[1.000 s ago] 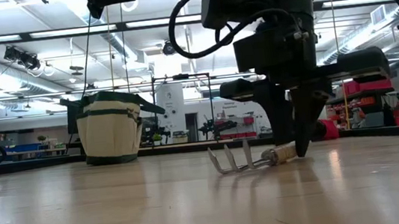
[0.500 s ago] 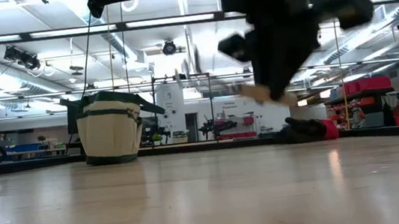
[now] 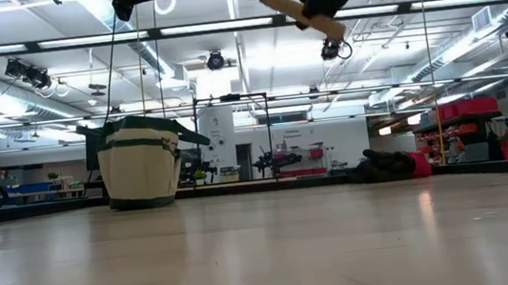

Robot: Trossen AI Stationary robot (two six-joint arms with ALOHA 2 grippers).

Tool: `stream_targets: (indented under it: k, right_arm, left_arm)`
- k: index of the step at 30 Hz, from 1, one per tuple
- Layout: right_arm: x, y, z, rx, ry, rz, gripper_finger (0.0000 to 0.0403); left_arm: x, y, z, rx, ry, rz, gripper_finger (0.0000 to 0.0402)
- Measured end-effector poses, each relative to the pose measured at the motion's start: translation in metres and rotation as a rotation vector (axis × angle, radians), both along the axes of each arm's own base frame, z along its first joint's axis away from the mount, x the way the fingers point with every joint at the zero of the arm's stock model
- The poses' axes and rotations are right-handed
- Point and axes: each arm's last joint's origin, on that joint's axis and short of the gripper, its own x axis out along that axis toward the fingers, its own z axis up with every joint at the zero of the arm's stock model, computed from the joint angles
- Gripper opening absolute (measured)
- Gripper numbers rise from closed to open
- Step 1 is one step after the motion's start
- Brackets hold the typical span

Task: Pick & Place Garden tools in Gardening bag
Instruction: Put the brown hand rake into the gardening bag

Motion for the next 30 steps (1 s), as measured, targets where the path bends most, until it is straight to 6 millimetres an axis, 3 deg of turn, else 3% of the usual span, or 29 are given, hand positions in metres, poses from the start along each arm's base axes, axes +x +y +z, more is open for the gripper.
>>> stream_targets:
  k: [8, 18, 30]
  right_arm:
    - [-0.014, -0.025, 0.029, 0.094, -0.123, -0.149, 0.0050]
    - [-0.019, -0.055, 0.061, 0.366, -0.326, -0.263, 0.0050]
    - [-0.033, -0.086, 0.126, 0.375, -0.524, -0.288, 0.0050]
  left_arm:
    - [0.001, 0.000, 0.003, 0.030, -0.027, -0.006, 0.0131]
    - [0.001, 0.000, 0.004, 0.039, -0.032, -0.008, 0.0131]
    - [0.001, 0.000, 0.004, 0.040, -0.040, -0.007, 0.0131]
